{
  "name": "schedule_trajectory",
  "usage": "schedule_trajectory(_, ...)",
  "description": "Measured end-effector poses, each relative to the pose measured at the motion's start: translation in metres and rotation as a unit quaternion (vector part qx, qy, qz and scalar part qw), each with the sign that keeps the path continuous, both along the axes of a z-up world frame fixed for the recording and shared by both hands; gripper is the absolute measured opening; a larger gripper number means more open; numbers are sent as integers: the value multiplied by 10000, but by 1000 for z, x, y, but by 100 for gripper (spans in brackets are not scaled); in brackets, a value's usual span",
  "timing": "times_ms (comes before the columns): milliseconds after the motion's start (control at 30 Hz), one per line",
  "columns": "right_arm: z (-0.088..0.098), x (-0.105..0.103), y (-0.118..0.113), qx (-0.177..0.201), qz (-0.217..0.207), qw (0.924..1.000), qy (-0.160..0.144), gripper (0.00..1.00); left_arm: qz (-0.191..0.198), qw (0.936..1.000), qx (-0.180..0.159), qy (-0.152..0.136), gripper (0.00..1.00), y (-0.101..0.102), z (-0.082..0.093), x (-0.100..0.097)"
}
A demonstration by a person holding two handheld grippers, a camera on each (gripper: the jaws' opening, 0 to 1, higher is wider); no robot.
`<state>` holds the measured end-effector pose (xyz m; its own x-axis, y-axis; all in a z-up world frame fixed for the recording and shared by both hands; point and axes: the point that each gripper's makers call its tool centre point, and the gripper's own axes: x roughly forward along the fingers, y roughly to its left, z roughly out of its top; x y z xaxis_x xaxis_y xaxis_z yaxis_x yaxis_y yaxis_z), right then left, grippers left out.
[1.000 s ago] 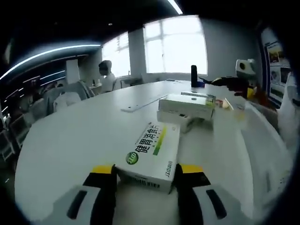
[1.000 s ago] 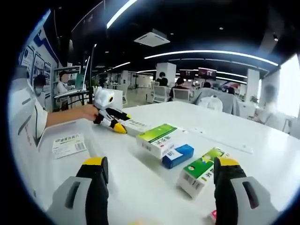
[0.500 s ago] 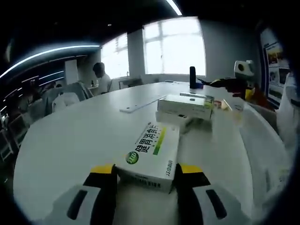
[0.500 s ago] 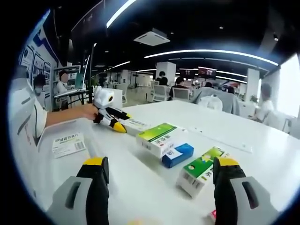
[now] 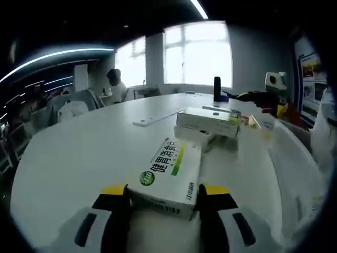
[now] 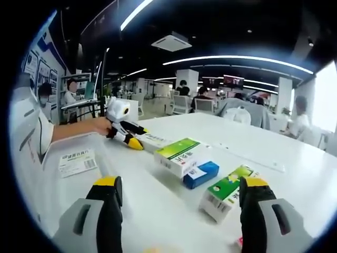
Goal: Arrange the small medicine boxes into an aligned row inside the storage area until every box is upright, visible, and separated from the surrounding clutter.
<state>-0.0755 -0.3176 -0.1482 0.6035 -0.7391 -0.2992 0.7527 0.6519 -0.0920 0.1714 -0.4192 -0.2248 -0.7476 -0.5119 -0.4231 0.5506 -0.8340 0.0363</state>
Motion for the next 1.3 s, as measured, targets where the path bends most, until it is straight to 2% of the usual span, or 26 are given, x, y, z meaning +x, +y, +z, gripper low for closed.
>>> schedule_trajectory(167, 0, -1, 0, 0, -6, 10000, 0, 90, -27, 10000, 44, 18, 48, 4, 1, -8)
schedule_trajectory(267, 0, -1, 0, -4, -7, 10000, 2, 90, 6, 10000, -17, -65, 48, 3, 2, -8)
schedule_trajectory(400, 1, -1, 1, -20, -4, 10000, -4, 90, 187, 9998, -45, 27, 47, -2, 10, -4)
schedule_trajectory(700, 5, 11, 3, -28, 162, 9996, -227, 90, 451, 9976, -70, 525, 46, 0, 46, -4)
schedule_trajectory(867, 10, 22, 5, -34, 332, 9982, -499, 89, 438, 9967, -95, 677, 46, 6, 62, -8)
schedule_trajectory(900, 16, 28, 7, -44, 437, 9964, -720, 89, 366, 9964, -146, 748, 46, 10, 72, -12)
schedule_trajectory(1000, 21, 33, 9, -44, 504, 9941, -959, 89, 314, 9955, -166, 874, 46, 16, 86, -18)
schedule_trajectory(1067, 23, 35, 9, -27, 506, 9928, -1086, 89, 296, 9927, 42, 1169, 46, 22, 97, -24)
schedule_trajectory(1133, 28, 37, 7, -36, 494, 9902, -1303, 90, 188, 9903, 24, 1373, 46, 26, 107, -28)
schedule_trajectory(1300, 40, 41, 8, -97, 514, 9831, -1756, 91, 42, 9899, -64, 1416, 46, 37, 120, -37)
